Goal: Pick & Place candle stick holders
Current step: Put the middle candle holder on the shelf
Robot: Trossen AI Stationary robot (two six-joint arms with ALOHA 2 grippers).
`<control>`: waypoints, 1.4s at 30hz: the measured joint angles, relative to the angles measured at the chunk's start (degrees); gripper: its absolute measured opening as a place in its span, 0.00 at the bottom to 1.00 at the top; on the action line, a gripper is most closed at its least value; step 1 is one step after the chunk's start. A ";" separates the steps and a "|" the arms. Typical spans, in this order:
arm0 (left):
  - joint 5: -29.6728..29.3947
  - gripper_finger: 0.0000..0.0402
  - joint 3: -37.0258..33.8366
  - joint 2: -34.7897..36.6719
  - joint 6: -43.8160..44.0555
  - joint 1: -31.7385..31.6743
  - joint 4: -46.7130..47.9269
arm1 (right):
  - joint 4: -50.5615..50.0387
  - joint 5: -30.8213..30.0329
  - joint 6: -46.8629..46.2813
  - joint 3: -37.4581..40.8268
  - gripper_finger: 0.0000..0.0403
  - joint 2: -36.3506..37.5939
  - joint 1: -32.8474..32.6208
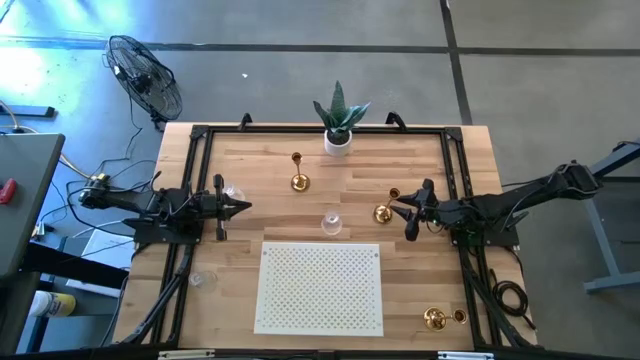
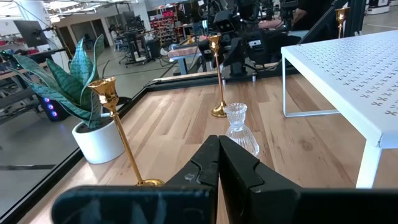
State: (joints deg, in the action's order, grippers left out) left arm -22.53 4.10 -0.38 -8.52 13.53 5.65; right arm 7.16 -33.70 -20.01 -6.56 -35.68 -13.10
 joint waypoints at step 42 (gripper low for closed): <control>-0.01 0.00 0.01 -0.01 -0.01 0.00 0.00 | 5.22 -0.50 4.23 -0.03 0.34 -2.24 0.52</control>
State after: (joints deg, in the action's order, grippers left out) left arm -22.53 4.11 -0.39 -8.53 13.53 5.65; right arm 12.37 -34.20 -15.78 -6.59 -37.93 -12.58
